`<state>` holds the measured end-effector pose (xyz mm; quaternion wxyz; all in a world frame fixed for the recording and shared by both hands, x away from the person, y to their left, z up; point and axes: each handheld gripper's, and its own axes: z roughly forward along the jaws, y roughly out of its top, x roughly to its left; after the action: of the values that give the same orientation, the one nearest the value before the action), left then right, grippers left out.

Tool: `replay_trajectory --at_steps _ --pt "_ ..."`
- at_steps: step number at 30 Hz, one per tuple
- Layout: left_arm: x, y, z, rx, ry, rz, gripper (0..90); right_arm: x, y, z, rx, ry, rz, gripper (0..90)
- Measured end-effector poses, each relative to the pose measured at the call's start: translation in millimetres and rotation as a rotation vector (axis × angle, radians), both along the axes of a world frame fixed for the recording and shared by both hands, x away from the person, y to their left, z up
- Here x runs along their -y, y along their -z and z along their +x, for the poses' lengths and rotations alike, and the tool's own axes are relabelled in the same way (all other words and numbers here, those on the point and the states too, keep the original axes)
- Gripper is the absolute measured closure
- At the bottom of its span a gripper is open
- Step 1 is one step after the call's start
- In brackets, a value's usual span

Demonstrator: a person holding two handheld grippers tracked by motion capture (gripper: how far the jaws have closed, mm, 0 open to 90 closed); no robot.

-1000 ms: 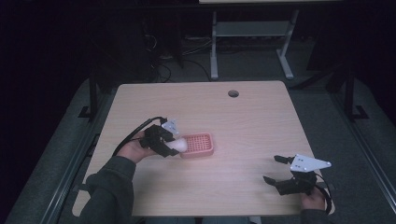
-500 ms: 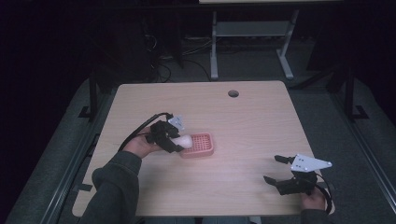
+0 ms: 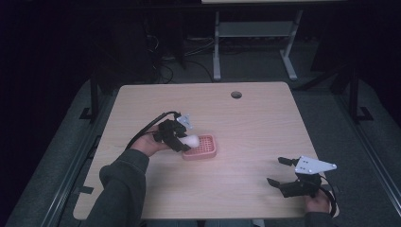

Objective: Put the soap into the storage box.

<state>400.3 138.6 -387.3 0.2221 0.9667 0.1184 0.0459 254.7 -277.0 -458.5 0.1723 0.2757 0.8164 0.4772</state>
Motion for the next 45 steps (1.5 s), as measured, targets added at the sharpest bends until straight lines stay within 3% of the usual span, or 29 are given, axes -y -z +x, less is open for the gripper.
replay_trajectory --at_steps 18,45 --pt "20.2 3.4 9.7 -0.003 0.023 0.003 49.1 0.5 0.0 0.1 0.001 0.000 0.005 13.6" --pt "41.8 26.7 21.1 -0.039 0.034 0.026 49.1 0.6 -0.2 0.1 0.002 -0.001 0.008 13.6"
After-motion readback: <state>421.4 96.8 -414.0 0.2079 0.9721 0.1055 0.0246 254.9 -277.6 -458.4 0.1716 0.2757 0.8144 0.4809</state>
